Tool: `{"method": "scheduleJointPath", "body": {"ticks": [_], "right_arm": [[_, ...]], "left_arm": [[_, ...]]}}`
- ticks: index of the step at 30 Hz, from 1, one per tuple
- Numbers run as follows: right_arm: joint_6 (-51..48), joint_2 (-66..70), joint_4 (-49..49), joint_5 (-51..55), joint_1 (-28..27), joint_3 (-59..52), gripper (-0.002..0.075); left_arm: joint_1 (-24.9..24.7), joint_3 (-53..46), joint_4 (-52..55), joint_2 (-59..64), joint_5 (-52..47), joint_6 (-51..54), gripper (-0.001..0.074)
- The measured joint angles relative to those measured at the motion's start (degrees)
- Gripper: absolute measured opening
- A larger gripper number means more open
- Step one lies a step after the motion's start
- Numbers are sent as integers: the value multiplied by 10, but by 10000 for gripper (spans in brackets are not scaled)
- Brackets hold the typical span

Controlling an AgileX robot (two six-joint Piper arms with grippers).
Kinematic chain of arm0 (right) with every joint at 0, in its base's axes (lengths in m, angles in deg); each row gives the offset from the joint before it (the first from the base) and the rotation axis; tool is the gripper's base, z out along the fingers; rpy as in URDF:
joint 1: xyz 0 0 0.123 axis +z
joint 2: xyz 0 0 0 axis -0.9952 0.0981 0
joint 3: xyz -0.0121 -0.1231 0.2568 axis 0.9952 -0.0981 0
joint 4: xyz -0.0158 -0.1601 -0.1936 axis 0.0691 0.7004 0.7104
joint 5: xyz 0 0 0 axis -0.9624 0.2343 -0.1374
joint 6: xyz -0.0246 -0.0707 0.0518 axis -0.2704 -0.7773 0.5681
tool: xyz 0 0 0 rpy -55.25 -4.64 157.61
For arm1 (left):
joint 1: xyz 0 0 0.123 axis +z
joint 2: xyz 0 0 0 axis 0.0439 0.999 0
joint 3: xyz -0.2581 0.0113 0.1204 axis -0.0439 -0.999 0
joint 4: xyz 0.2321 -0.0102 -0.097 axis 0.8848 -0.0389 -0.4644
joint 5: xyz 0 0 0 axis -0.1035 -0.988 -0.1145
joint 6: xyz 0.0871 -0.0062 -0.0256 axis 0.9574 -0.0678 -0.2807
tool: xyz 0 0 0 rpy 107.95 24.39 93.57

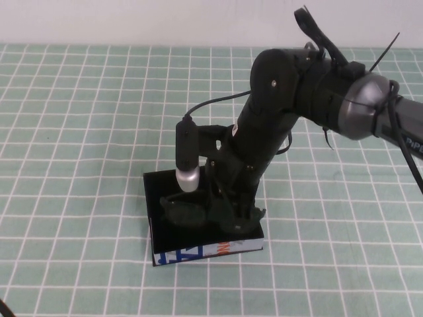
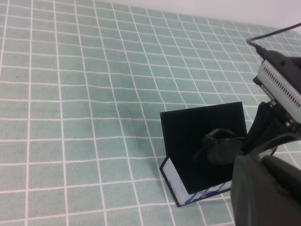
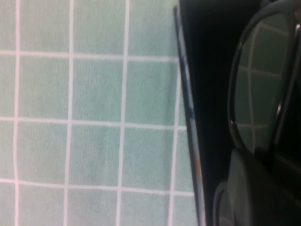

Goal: Return glasses to glasses case
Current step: Place the glasses in the glasses case

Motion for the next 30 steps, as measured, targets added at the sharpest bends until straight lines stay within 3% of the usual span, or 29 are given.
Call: {"method": "scheduleJointPath", "body": {"ticks": [19,30], "right_arm": [[0,21,-1,-15,0,3,9],[0,21,-10,-15,0,3,177]], "left_arm": [[0,0,1,0,-10,0,-2],[0,0,2,0,-13,0,-2]]}}
